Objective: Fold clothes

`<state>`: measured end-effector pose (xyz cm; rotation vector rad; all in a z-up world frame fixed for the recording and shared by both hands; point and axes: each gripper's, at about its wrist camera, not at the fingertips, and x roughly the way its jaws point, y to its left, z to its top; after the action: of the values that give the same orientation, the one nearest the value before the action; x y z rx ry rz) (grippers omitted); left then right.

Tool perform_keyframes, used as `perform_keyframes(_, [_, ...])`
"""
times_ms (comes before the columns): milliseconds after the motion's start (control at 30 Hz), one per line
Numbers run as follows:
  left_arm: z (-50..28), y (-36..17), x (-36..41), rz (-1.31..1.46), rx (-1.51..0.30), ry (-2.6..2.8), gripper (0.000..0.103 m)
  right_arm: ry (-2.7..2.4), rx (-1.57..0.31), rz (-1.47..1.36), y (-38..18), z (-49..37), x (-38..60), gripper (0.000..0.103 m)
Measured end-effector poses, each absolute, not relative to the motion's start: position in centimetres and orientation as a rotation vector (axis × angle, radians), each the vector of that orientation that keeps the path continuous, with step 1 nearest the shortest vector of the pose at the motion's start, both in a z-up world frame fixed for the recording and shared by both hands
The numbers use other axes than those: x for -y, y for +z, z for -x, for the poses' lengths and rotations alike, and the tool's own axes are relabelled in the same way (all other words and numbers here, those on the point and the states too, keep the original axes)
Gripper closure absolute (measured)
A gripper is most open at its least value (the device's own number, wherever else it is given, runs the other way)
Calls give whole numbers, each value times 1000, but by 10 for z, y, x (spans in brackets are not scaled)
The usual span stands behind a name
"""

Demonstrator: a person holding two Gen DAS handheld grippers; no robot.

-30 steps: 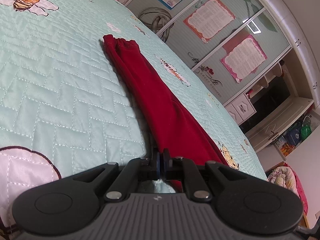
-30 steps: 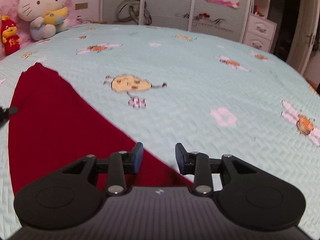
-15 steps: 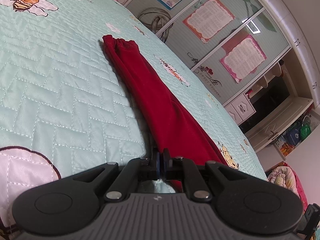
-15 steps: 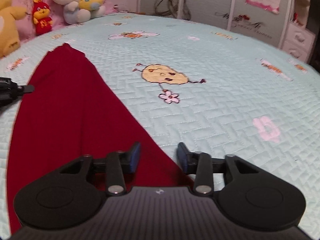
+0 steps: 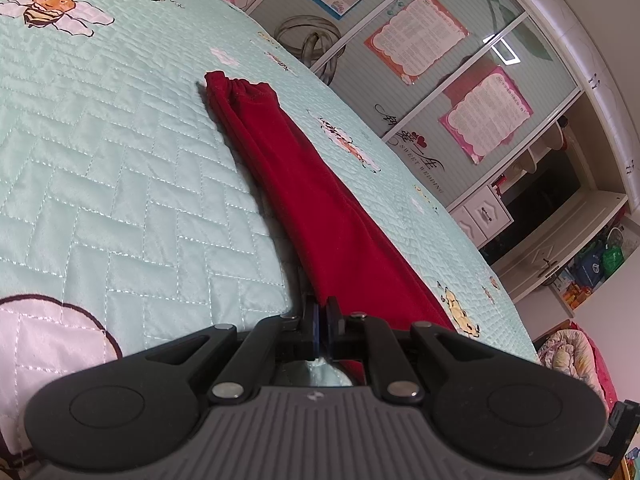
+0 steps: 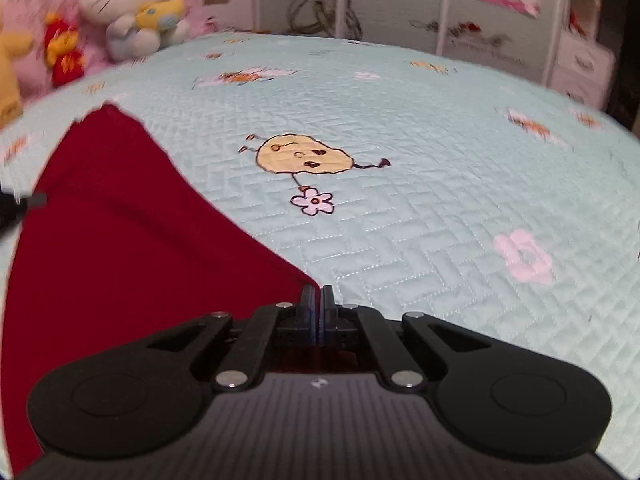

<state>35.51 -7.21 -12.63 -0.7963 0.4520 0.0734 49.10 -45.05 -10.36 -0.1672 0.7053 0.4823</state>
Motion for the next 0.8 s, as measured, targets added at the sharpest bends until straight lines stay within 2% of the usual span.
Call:
perform_keyframes(33, [-355,-127,71,800,-452,72,94,467,-700,143,-100,-488,455,91])
perform_keyframes(200, [-355,-126,71,799,-456,72,94,378,-642,40,-78,-437,507,90])
perform_keyframes(333, [-346,-116,75,763,-434,107,95,308,-591,-35,-58,-388,556,82])
perform_keyframes(433, [-319,-93,93,615,-381,169,95,287,-603,-15,-61,-372,583,71])
perform_keyframes(467, [-310,-86,101,574,-372,156,95,295,-608,-7,-64,-374,585,71])
perform_keyframes(500, [-302,-80,115,534,-369,104,93,302,-612,1,-67,-376,586,71])
perform_keyframes(567, [-295,-72,149,451,-378,-5,82,318,-621,18,-74,-380,590,70])
perform_keyframes(600, [-295,-69,171,407,-392,-75,70,326,-625,26,-77,-382,592,70])
perform_keyframes(633, [-297,-68,192,356,-405,-140,66,333,-629,34,-80,-384,593,70])
perform_keyframes(800, [-315,-74,261,221,-468,-311,65,372,-651,75,-96,-395,602,69])
